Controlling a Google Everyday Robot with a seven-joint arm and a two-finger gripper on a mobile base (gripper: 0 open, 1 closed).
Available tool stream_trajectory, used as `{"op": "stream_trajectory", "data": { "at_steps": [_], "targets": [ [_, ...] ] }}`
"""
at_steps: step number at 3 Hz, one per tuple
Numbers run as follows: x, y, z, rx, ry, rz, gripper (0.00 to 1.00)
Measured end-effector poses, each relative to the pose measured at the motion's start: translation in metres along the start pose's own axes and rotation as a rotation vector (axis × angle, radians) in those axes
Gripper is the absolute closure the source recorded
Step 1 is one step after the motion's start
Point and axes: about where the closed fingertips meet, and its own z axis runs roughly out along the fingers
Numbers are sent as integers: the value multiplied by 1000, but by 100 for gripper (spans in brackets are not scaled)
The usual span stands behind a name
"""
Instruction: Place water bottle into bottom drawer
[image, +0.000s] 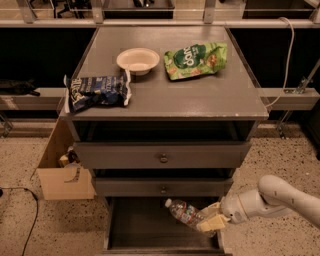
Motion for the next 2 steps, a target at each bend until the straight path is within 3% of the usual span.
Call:
{"op": "stream_trajectory", "data": {
  "at_steps": [1,2],
  "targets": [
    [7,0,-1,0,-56,11,100],
    [7,-1,1,2,-57,13,100]
  ]
}}
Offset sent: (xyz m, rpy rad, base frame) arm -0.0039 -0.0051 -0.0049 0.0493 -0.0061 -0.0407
